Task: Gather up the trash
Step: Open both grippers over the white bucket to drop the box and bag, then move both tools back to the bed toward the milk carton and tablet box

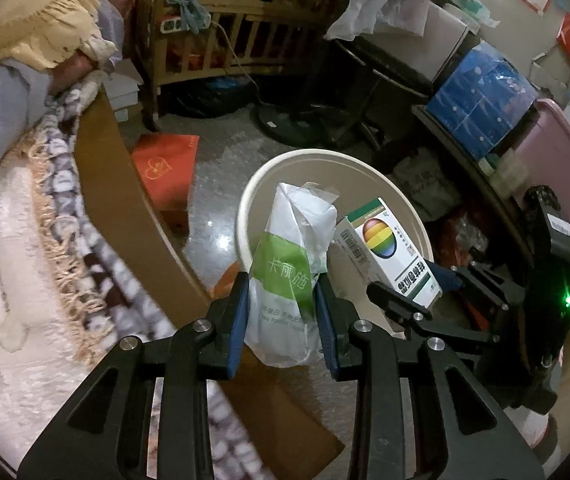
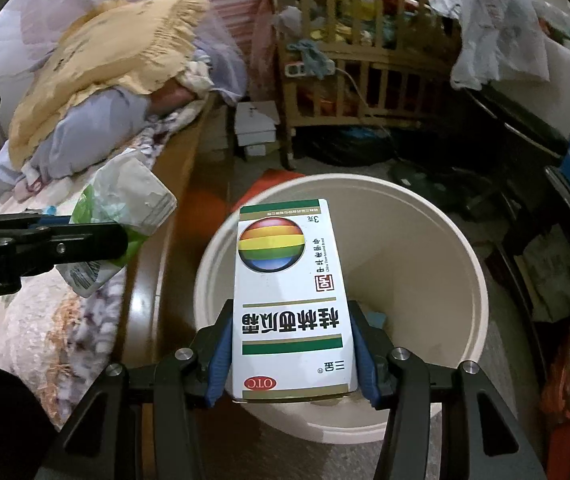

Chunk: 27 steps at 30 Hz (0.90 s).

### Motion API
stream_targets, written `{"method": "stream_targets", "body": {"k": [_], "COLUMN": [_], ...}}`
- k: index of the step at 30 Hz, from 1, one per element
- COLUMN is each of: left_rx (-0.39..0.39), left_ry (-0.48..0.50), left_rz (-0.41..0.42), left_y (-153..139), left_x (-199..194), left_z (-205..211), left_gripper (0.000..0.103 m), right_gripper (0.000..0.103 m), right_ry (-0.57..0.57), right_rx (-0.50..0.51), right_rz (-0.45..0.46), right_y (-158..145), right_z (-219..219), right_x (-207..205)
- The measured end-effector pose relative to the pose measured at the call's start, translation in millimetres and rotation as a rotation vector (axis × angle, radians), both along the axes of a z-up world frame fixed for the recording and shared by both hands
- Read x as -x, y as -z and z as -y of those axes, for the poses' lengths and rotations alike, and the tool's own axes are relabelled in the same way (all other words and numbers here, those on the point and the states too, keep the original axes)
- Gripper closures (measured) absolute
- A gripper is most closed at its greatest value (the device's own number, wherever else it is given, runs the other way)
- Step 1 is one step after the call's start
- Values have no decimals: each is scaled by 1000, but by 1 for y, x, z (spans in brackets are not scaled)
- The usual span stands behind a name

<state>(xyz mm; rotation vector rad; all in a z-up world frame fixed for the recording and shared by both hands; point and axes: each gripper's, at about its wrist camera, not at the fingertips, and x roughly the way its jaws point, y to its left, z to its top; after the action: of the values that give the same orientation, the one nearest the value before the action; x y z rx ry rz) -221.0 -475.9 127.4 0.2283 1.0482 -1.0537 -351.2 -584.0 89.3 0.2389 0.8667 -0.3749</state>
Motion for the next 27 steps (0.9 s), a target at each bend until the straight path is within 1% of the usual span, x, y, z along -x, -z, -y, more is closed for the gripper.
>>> {"method": "stream_targets", "body": {"k": [3, 4, 5, 6, 7, 8, 9, 10, 12, 15, 18, 25, 27], "left_rx": [14, 26, 45, 55, 64, 74, 81, 79, 70, 55, 32, -7, -12], "left_ry": [-11, -12, -7, -5, -10, -15, -14, -11, -12, -25, -63, -203, -227], "left_rz": [-47, -60, -79, -89, -102, -114, -120, -117, -104, -70, 4, 179, 194], "left_y": [8, 9, 11, 12, 14, 14, 14, 13, 11, 5, -2, -12, -12], "left_x": [-4, -5, -7, -7, -8, -9, -10, -10, -12, -14, -16, -35, -40], "left_z": [13, 16, 21, 23, 26, 26, 26, 25, 21, 9, -11, -70, -86], "left_gripper": [72, 66, 58, 53, 45, 43, 43, 43, 43, 43, 43, 43, 43], "right_gripper": [53, 53, 53, 52, 50, 43, 31, 29, 29, 29, 29, 29, 29], "right_ry": [29, 45, 57, 73, 87, 102, 119, 130, 127, 110, 78, -8, -35], "right_rx": [-10, -13, -13, -11, -9, -6, -11, -20, -37, -33, -43, -46, -44], "right_rz": [-6, -8, -10, -14, -18, -23, -29, -31, -22, -40, -29, -2, 4], "right_y": [4, 5, 7, 8, 9, 11, 12, 13, 14, 15, 14, 5, 2], "right_z": [10, 14, 16, 20, 22, 25, 28, 28, 27, 21, 11, -23, -35], "right_x": [2, 2, 2, 1, -1, -1, -2, -1, 0, -4, -8, -27, -32]}}
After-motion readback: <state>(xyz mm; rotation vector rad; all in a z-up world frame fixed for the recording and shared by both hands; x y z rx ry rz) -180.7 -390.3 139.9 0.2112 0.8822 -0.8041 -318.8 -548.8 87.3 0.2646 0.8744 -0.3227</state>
